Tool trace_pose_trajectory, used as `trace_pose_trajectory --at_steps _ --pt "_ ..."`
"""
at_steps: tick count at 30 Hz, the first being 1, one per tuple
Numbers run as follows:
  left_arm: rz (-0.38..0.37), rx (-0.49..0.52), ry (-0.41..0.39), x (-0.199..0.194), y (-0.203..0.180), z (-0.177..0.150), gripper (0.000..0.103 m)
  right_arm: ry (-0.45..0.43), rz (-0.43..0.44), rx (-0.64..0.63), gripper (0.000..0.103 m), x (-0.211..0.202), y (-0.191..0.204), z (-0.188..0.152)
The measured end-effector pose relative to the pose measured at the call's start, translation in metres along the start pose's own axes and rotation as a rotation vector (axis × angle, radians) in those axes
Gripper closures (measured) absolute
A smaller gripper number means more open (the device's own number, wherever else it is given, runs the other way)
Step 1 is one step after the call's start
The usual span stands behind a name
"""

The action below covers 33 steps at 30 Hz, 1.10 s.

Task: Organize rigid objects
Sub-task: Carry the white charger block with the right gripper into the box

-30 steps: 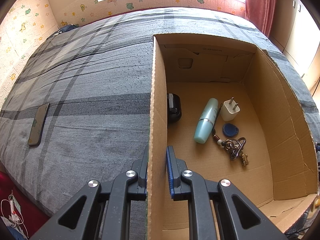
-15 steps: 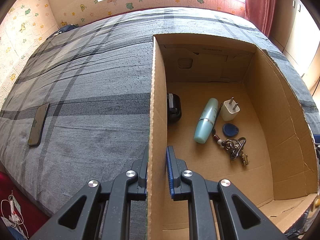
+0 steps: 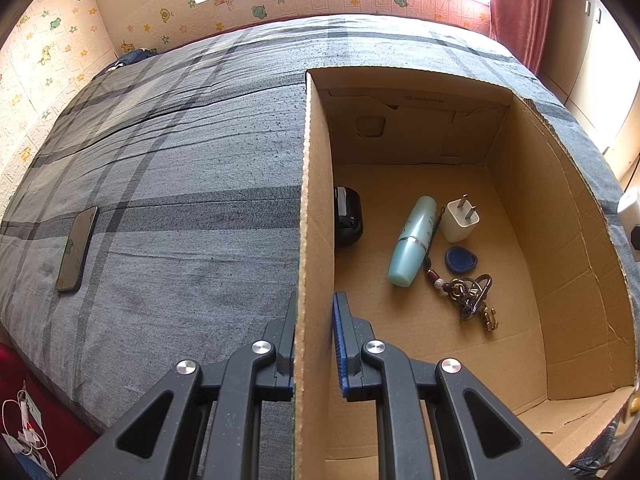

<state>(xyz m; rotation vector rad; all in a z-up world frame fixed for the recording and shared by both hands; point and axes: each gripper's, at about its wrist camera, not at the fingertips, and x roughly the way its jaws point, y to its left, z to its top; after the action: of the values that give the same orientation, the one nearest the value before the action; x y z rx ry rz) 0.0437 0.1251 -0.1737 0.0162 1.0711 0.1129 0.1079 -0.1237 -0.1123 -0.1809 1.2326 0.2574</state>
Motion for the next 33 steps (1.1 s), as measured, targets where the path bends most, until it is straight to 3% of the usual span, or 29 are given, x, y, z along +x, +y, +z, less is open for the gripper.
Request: trace_pose_trajectory --at_steps 9,17,27,33 --pt "-0.002 -0.002 0.001 0.001 -0.001 0.0 0.088 -0.069 0.057 -0.055 0.054 -0.019 0.038 0.031" --pt "-0.002 -0.002 0.001 0.001 -0.001 0.0 0.088 -0.069 0.095 -0.126 0.054 -0.015 0.076 0.046" --pt "-0.004 -0.003 0.0 0.001 -0.001 0.0 0.088 0.025 0.153 -0.179 0.054 0.026 0.115 0.047" --pt "-0.004 -0.003 -0.001 0.002 -0.002 -0.001 0.088 0.097 0.143 -0.185 0.054 0.059 0.127 0.043"
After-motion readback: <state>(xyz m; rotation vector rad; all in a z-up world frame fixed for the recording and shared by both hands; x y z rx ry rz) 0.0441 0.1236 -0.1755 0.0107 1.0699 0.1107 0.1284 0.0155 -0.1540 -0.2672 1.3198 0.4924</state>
